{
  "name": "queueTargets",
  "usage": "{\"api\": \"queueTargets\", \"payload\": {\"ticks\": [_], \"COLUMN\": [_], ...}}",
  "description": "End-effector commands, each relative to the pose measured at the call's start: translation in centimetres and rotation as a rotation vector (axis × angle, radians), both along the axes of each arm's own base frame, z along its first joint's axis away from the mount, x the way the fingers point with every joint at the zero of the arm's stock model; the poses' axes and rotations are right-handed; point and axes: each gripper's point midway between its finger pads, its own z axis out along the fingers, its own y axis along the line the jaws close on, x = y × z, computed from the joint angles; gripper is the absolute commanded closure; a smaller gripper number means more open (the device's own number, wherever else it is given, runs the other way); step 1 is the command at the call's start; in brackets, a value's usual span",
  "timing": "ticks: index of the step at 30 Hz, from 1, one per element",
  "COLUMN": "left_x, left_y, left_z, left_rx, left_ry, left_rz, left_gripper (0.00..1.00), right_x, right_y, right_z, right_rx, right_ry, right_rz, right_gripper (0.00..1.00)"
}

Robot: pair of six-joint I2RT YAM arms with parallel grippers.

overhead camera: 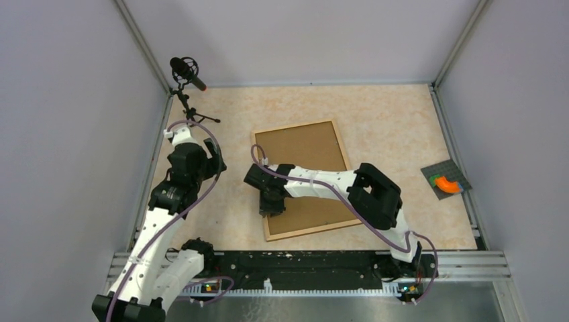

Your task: Put the photo into the frame

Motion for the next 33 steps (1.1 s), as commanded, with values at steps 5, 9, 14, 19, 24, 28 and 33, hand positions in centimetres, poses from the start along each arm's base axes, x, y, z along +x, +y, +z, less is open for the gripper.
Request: {"api": "queueTargets", "payload": {"ticks": [5, 9, 14, 19, 24, 28, 33], "left_x": [-0.3, -0.4, -0.5, -0.7, -0.6, -0.2, 0.0], "left_y": [0.6, 0.6, 0.8, 1.1, 0.9, -0.4, -8.3], "left_z": [1.9, 2.0, 2.2, 2.4, 2.0, 1.2, -0.1], "left_rx": [0.012, 0.012, 0.013, 0.006, -0.014, -0.084, -0.356], "left_ry": [-0.056, -0.06, -0.067, -0.08, -0.081, -0.079, 0.029], "left_rz": [0.045, 0.048, 0.058, 0.077, 0.083, 0.055, -0.263], "left_gripper": [0.11, 0.11, 0.11, 0.11, 0.1, 0.02, 0.02], "right_x": [-0.2, -0.4, 1.5, 4.6, 5.6, 5.3, 4.9], "right_y": [-1.9, -1.2, -2.4, -1.3, 0.5, 0.0, -1.8], "right_z": [-4.1, -4.3, -4.3, 0.2, 7.1, 9.9, 11.4], "right_rx": [-0.25, -0.248, -0.341, -0.297, 0.011, 0.25, 0.342], "right_ry": [-0.069, -0.076, -0.167, -0.33, -0.441, -0.396, -0.357], "right_rz": [-0.033, -0.005, -0.03, -0.003, 0.085, 0.149, 0.189], "right_gripper": [0.68, 0.67, 0.9, 1.0, 1.0, 1.0, 1.0]}}
